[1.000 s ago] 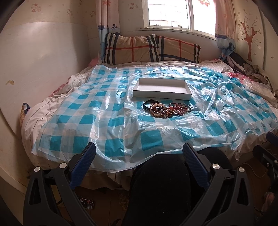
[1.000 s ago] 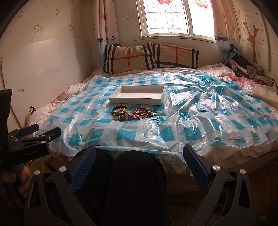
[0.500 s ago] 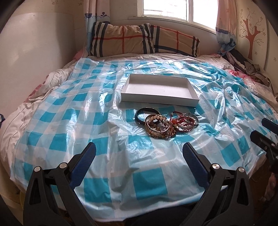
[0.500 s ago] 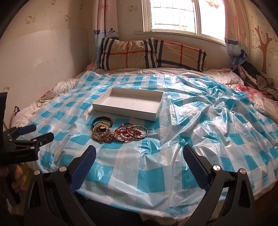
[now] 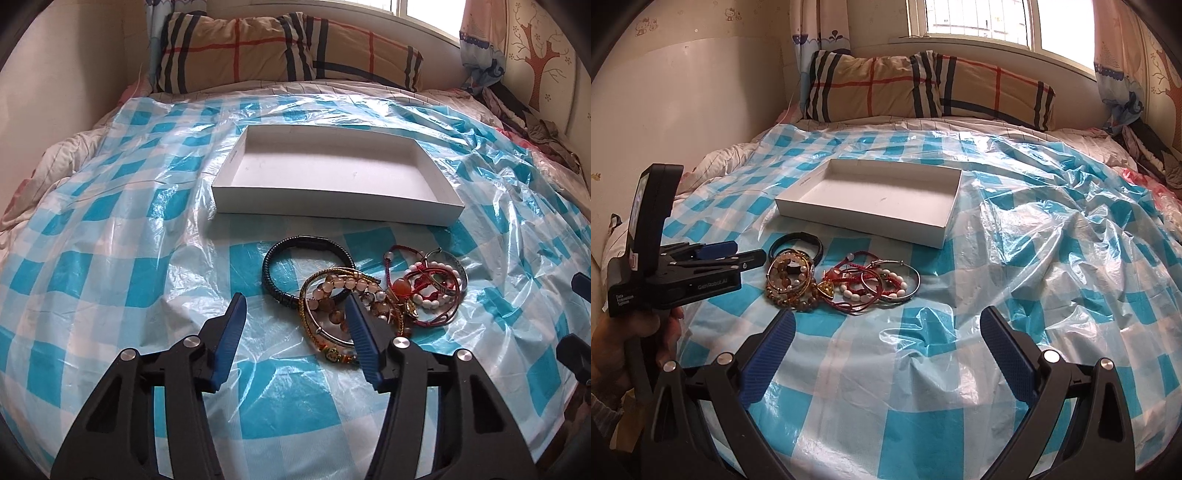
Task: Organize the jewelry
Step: 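Close left gripper on braided cord bracelet while right tool approaches the pile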
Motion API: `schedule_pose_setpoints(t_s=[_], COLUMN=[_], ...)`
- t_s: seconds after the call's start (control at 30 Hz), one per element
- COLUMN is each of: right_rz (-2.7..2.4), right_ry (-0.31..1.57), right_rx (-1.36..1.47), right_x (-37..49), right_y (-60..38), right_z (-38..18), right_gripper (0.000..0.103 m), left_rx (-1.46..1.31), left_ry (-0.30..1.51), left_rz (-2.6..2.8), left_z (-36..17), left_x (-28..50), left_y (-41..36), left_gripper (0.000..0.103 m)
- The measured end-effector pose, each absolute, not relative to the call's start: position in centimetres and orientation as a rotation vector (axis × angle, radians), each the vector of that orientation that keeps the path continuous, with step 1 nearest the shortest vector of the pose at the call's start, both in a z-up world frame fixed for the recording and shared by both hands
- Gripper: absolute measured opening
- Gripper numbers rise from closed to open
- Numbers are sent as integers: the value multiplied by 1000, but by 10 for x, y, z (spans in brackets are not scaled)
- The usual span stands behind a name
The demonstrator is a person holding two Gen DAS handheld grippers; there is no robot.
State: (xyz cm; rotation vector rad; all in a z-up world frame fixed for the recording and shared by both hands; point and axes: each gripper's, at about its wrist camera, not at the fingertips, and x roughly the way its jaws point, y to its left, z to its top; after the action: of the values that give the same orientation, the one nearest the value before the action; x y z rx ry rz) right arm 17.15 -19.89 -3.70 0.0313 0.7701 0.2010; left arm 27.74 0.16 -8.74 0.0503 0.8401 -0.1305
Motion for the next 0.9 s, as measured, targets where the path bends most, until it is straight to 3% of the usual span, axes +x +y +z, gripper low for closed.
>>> schedule_pose_setpoints(t_s=[0.2, 0.23, 0.27, 0.33, 0.4, 0.47, 0.83, 0.9], right_rz=[202, 201, 200, 197, 195, 194, 198, 198], right_ry=[790, 792, 794, 794, 791, 789, 796, 804], right_rx=[58, 64, 71, 81, 86, 90, 100, 101], right_x=[175, 176, 176, 176, 175, 174, 165, 166], right_y=[-203, -205, -206, -208, -211, -212, -215, -214], right_z=[-47, -47, -48, -48, -47, -45, -45, -49], right_gripper=[96, 96, 96, 96, 96, 96, 96, 96], left_rx=[157, 174, 187, 194, 214, 182, 45, 37], left_ry=[818, 829, 849, 881, 864, 860, 875, 884], left_rz=[-155, -161, -171, -203, -211, -225, -301, -301], left_z=[-95, -101, -107, -115, -113, -105, -85, -90], left_x=[287, 290, 295, 299, 295, 290, 264, 273], left_y=[-17, -18, -19, -21, -24, -19, 10, 8], left_gripper=[53, 48, 34, 23, 19, 0, 1, 9])
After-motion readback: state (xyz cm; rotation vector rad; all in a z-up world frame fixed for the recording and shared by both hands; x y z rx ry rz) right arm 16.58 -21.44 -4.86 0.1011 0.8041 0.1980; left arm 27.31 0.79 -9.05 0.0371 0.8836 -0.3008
